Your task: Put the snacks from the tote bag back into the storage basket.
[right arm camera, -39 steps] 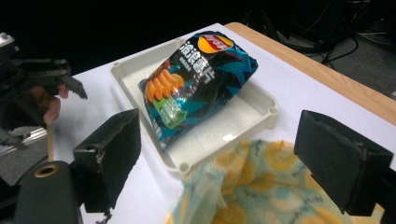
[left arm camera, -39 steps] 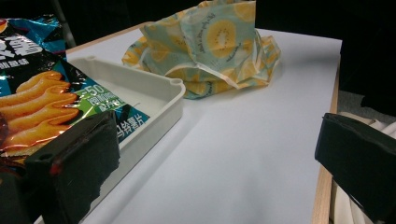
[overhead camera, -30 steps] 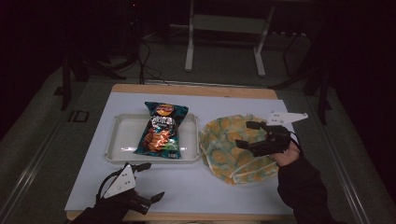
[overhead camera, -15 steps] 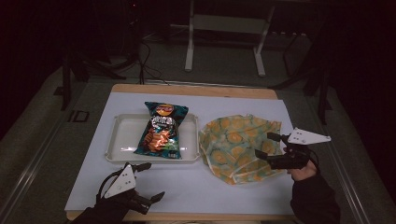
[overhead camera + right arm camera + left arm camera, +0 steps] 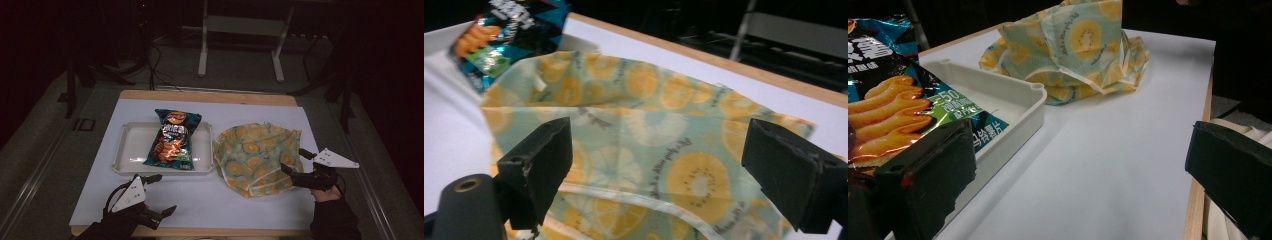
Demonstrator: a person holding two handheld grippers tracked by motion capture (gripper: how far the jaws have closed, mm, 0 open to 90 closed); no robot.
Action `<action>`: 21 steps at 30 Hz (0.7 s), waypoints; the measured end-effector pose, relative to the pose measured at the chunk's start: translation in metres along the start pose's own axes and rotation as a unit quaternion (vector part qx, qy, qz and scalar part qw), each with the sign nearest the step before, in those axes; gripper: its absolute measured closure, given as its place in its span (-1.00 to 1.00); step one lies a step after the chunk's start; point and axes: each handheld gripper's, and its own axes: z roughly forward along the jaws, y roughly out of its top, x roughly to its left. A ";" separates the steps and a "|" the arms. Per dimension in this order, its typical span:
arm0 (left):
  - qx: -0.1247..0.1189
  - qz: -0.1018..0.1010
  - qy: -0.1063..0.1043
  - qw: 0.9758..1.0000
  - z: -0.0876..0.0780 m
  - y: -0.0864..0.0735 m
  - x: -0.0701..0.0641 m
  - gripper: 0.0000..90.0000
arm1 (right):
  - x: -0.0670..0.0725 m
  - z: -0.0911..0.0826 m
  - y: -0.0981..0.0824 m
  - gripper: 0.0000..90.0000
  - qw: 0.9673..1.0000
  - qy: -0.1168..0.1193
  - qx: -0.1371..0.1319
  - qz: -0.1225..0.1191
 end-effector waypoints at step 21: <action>-0.002 0.001 0.000 1.000 -0.001 0.000 0.000 -0.99 | 0.009 -0.013 -0.036 -0.71 0.995 -0.094 -0.005 0.019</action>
